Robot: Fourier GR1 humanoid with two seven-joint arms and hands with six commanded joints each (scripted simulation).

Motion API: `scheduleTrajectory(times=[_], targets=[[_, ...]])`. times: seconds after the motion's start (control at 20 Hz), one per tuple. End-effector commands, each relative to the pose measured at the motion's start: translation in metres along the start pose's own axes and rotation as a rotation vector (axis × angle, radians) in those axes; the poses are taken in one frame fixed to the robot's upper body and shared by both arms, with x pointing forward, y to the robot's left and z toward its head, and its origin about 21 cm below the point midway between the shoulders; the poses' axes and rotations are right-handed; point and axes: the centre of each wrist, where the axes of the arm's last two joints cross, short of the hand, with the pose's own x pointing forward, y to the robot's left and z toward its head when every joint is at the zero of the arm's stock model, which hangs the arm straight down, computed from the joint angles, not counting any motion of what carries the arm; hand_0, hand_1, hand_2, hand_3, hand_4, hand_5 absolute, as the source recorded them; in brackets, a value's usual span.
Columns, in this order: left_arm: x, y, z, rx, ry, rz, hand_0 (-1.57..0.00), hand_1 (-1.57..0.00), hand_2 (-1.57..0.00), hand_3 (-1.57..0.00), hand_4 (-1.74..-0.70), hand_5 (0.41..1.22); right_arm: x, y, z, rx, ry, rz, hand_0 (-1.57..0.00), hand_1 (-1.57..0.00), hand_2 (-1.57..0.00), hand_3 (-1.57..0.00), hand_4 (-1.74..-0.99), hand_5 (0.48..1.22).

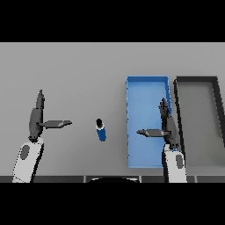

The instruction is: Pick up the blue pipe and place it into the blue bin.

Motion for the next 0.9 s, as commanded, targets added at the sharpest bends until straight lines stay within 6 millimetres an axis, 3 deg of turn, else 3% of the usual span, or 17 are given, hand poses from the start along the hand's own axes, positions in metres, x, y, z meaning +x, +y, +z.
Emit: scheduleTrajectory(times=[0.0,0.25,0.35,0.4,0.65,0.85], targets=[[0.000,-0.001,0.000,0.000,-0.005,0.001,0.00,0.00,0.00,0.00,-0.97,0.593,0.000,-0.001,0.000,-0.002,0.000,0.000,0.00,0.00,0.00,0.00,-1.205,0.629],[-0.001,-0.007,0.001,-0.003,-0.003,0.003,0.00,0.00,0.00,0.00,-0.97,0.593,-0.001,-0.008,-0.001,-0.006,0.003,0.002,0.00,0.00,0.00,0.00,-1.205,0.629],[-0.009,0.018,0.011,-0.191,-0.054,-0.117,0.00,0.00,0.00,0.00,-0.96,0.592,0.004,-0.027,0.016,0.054,-0.130,0.222,0.00,0.00,0.00,0.00,-1.201,0.628],[-0.010,0.025,0.013,-0.229,-0.070,-0.147,0.00,0.00,0.00,0.00,-0.96,0.590,0.006,-0.027,0.025,0.075,-0.149,0.269,0.00,0.00,0.00,0.00,-1.197,0.627],[-0.009,0.029,0.012,-0.326,-0.076,-0.153,0.00,0.00,0.00,0.00,-0.96,0.593,0.013,-0.030,0.028,0.108,-0.136,0.306,0.00,0.00,0.00,0.00,-1.203,0.625],[-0.005,0.033,0.029,-0.478,-0.078,-0.173,0.00,0.00,0.00,0.00,-1.01,0.561,0.014,-0.028,0.026,0.109,-0.134,0.318,0.00,0.00,0.00,0.00,-1.180,0.617]])
